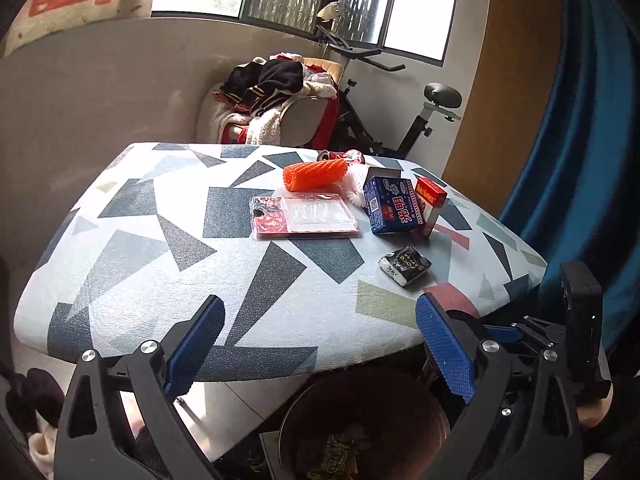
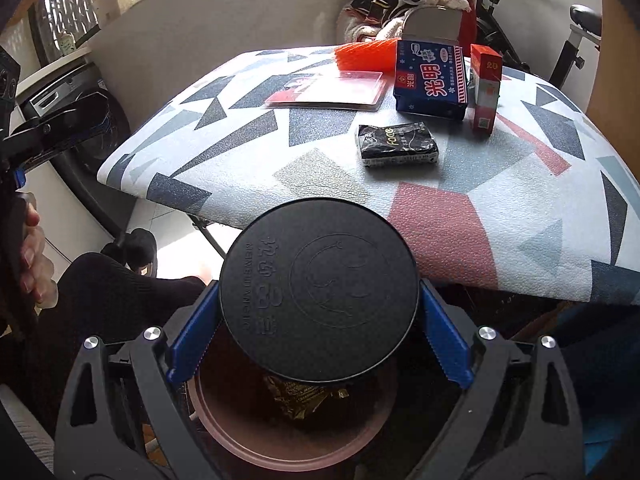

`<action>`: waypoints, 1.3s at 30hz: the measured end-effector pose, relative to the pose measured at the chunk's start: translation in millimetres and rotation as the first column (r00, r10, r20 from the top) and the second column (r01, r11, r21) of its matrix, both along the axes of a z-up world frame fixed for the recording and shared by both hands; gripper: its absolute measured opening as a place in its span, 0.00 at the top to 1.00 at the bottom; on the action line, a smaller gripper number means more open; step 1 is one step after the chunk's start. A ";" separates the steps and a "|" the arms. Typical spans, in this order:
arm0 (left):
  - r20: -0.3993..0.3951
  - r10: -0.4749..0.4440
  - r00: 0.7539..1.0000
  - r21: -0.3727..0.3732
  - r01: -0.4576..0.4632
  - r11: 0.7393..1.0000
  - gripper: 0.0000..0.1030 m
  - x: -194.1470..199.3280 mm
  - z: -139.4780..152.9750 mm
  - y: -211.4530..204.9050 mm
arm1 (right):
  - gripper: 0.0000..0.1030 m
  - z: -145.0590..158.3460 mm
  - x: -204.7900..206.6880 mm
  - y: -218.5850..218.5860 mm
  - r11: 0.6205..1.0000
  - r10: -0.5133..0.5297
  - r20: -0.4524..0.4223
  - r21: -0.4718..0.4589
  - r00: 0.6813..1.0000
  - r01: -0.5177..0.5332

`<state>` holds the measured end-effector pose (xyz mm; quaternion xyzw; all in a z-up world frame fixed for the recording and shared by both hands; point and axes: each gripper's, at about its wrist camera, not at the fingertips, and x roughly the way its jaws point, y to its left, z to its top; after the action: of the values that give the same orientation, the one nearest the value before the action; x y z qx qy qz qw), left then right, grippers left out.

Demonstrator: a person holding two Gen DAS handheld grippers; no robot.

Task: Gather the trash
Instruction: 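Lower the black lid with the right gripper into the bin and release it, then move the right gripper to the black Face tissue pack and close on it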

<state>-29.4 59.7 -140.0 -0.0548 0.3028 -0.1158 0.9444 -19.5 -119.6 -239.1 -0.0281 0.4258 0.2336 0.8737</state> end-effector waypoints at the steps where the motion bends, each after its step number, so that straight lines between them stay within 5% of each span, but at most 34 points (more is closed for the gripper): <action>1: 0.002 0.003 1.000 0.003 -0.003 1.000 0.09 -0.1 -0.4 0.5 | 0.11 -4.3 -1.2 3.0 1.000 0.012 -0.011 -0.007 1.000 -0.012; 21: -0.001 0.019 1.000 0.011 -0.018 1.000 0.08 3.7 -5.3 2.0 | 0.08 -31.0 0.3 15.6 0.997 0.039 -0.101 -0.060 0.994 -0.046; 39: 0.028 0.031 0.999 0.011 -0.031 0.999 0.08 24.5 16.0 6.8 | 0.06 33.6 50.0 -37.7 0.992 -0.119 0.068 -0.032 0.991 0.122</action>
<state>-5.0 66.5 -123.9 -0.0523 0.2893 -0.0999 0.9506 30.5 -157.3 -205.5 -0.0258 0.4021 0.1716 0.8990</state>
